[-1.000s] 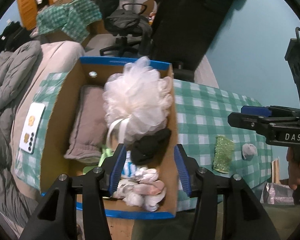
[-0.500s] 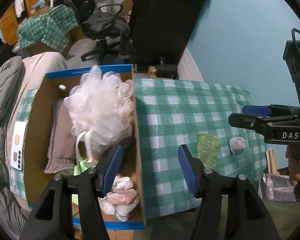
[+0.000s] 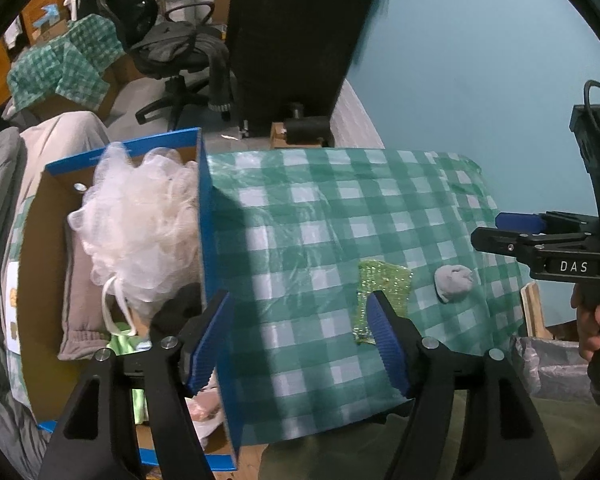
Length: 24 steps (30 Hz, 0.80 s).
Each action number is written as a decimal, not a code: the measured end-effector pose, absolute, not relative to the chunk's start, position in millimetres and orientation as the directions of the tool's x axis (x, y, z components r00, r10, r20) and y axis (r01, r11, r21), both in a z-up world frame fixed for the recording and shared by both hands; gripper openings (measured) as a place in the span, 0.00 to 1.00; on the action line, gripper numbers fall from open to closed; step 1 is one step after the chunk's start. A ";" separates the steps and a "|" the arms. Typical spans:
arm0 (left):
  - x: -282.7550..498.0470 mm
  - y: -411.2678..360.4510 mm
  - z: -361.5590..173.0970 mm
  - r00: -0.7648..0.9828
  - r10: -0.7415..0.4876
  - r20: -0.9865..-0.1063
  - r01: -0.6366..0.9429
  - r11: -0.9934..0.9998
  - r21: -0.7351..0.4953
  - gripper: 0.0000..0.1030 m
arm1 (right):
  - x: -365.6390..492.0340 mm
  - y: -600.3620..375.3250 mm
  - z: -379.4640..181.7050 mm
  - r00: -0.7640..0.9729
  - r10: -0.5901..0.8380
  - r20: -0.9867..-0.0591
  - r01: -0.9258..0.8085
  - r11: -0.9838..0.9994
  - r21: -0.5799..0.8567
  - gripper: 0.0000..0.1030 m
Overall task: Organize soft objects
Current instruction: 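Move both grippers back over the table toward the green scrubber and grey sock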
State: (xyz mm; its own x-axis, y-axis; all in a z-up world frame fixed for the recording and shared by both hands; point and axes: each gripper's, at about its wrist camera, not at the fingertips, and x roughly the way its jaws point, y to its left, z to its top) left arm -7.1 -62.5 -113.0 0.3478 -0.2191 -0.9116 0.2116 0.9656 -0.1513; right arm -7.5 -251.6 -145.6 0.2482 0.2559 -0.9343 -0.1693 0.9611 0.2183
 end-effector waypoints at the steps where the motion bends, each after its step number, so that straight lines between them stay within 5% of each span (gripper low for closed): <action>1: -6.3 -66.4 -113.9 0.345 -0.221 -0.912 0.215 0.965 -0.152 0.69 | -8.6 -255.8 -146.5 0.249 0.251 -0.935 -0.162 0.963 0.216 0.69; 24: -0.4 -131.8 -164.5 0.191 -0.234 -0.953 0.289 0.942 -0.173 0.69 | -34.0 -324.3 -216.6 0.166 0.236 -0.958 -0.145 0.966 0.213 0.69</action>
State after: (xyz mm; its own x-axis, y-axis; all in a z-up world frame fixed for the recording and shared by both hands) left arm -0.4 -131.8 -164.5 0.1911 -0.2338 -0.9533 0.2888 0.9416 -0.1730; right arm -34.0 -324.3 -216.6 0.1661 0.2356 -0.9576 -0.1448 0.9663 0.2126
